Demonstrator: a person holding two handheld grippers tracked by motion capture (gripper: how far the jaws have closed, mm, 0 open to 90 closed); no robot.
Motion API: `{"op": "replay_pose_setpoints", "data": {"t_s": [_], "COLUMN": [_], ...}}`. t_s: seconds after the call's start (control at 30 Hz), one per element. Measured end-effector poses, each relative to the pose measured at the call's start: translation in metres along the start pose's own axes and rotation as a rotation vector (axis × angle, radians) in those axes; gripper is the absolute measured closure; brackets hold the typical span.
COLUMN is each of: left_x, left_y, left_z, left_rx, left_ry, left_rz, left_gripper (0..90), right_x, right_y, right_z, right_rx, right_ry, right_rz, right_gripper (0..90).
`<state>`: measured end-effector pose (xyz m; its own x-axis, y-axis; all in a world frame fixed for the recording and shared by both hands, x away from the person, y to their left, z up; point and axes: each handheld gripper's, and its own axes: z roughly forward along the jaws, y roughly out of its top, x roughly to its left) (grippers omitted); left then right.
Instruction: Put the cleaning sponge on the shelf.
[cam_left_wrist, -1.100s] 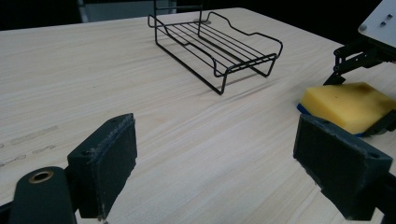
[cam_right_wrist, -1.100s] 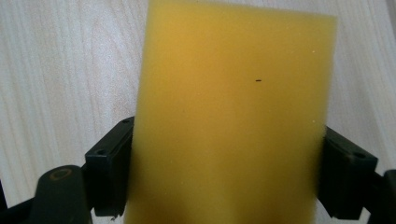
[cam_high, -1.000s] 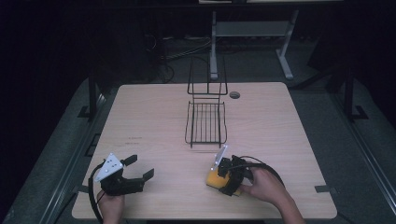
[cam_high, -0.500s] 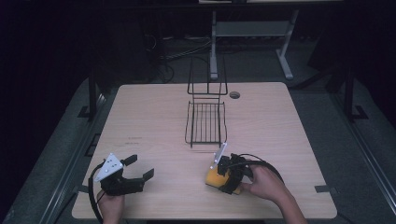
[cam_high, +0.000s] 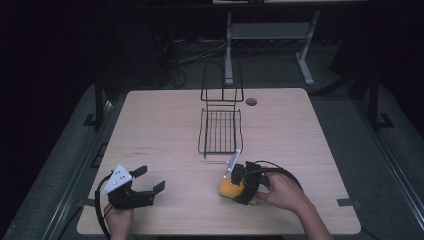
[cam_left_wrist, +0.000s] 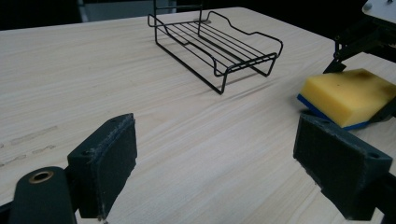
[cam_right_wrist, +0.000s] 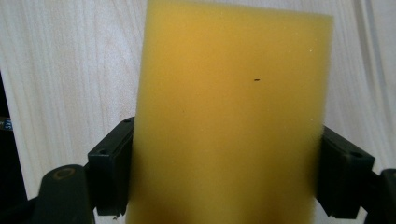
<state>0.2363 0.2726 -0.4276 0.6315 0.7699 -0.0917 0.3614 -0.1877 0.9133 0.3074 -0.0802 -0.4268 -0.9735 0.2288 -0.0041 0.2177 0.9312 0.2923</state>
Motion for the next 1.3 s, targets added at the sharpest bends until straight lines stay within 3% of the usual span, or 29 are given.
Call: {"op": "replay_pose_setpoints", "data": {"t_s": [1.3], "left_x": [-0.001], "left_y": [0.000], "left_z": [0.001], "left_rx": [-0.001], "left_ry": [-0.004], "left_rz": [-0.001], "left_gripper": [12.8], "right_x": [-0.030], "right_y": [0.023], "right_z": [-0.016], "right_rx": [0.017], "right_ry": [0.040], "right_rz": [-0.040], "right_gripper": [20.6]}}
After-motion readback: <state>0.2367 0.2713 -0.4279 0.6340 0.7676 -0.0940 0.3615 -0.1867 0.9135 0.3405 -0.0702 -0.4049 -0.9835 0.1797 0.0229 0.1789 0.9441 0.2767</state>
